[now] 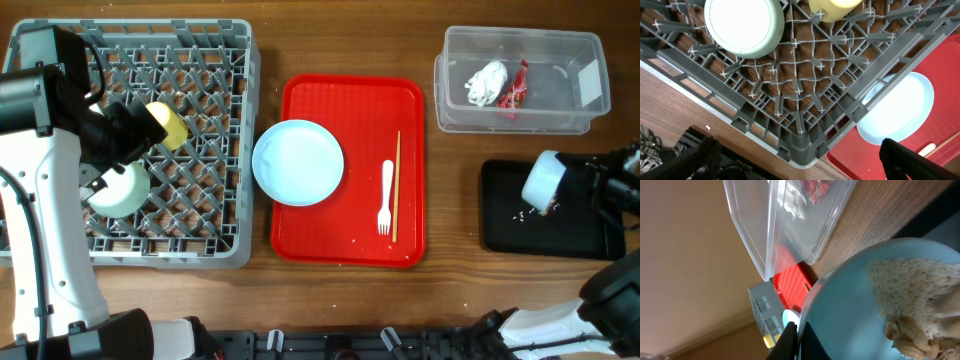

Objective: Sort waste into correct bins and load items into the dishwasher rack
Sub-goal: 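Tip the rice bowl with right gripper to pour rice onto black tray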

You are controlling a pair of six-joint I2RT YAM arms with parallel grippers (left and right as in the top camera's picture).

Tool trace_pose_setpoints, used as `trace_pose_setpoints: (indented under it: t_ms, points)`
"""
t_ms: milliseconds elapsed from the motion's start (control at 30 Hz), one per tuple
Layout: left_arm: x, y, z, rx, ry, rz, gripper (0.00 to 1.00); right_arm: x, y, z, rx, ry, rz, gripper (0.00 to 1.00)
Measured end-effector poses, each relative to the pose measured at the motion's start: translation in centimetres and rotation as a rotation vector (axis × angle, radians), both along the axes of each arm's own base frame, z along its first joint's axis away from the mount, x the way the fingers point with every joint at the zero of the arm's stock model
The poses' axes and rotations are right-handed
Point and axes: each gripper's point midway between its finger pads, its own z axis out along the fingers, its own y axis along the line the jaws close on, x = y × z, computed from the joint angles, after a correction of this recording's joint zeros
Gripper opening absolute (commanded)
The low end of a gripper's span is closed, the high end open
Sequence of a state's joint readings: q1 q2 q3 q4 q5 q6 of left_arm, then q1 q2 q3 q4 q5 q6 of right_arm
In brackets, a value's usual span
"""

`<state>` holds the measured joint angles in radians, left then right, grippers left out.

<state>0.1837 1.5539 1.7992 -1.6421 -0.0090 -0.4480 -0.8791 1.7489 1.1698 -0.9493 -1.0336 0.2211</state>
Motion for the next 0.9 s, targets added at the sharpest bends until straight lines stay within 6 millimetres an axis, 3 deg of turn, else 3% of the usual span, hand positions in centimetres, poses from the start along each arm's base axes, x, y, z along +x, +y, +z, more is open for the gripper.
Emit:
trace_pose_setpoints:
  t_ms: [200, 333, 433, 800, 900]
  points:
    - [0.0, 0.0, 0.0, 0.000, 0.000, 0.000, 1.00, 0.0, -0.2, -0.2, 0.037, 0.020, -0.027, 0.04]
    - [0.0, 0.0, 0.0, 0.000, 0.000, 0.000, 1.00, -1.4, 1.7, -0.1, 0.167, 0.065, -0.016, 0.04]
    - [0.0, 0.0, 0.0, -0.002, 0.000, 0.000, 1.00, -0.8, 0.9, 0.2, 0.149, 0.013, -0.028, 0.04]
    - [0.0, -0.1, 0.0, -0.003, -0.001, -0.001, 1.00, -1.6, 2.0, 1.7, 0.280, 0.009, -0.043, 0.04]
    - [0.0, -0.1, 0.0, -0.003, 0.000, -0.001, 1.00, -0.9, 0.8, 1.9, 0.249, -0.053, -0.061, 0.04]
